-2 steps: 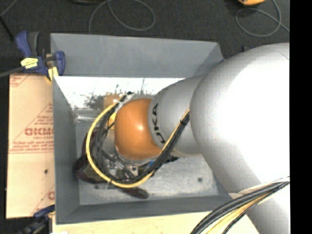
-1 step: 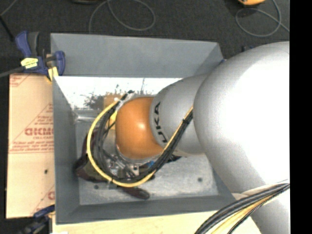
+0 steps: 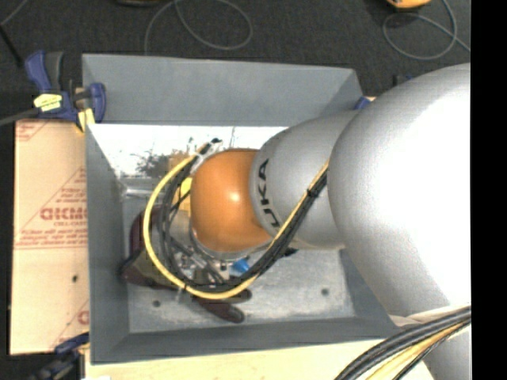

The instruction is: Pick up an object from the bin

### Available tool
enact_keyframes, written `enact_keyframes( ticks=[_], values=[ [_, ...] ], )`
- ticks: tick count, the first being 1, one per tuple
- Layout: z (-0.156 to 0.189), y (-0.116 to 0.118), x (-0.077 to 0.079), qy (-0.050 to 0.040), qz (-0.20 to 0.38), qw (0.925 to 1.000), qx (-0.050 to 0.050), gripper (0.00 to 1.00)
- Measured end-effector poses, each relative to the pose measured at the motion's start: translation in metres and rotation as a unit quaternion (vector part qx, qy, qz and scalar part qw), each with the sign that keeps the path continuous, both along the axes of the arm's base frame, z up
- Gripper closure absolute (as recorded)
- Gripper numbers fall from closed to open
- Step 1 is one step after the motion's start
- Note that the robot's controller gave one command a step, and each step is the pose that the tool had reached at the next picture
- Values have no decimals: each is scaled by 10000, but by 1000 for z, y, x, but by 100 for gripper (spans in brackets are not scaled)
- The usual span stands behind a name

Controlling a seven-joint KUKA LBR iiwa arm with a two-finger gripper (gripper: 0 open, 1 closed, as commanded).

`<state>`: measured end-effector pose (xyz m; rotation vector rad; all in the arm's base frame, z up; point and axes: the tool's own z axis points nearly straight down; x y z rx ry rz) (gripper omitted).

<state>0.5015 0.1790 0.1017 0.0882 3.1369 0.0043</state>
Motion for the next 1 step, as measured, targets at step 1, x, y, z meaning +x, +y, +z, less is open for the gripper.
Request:
enact_keyframes(
  ticks=[1],
  values=[
    [12, 1, 3, -46, -2, 10000, 16, 100]
  ],
)
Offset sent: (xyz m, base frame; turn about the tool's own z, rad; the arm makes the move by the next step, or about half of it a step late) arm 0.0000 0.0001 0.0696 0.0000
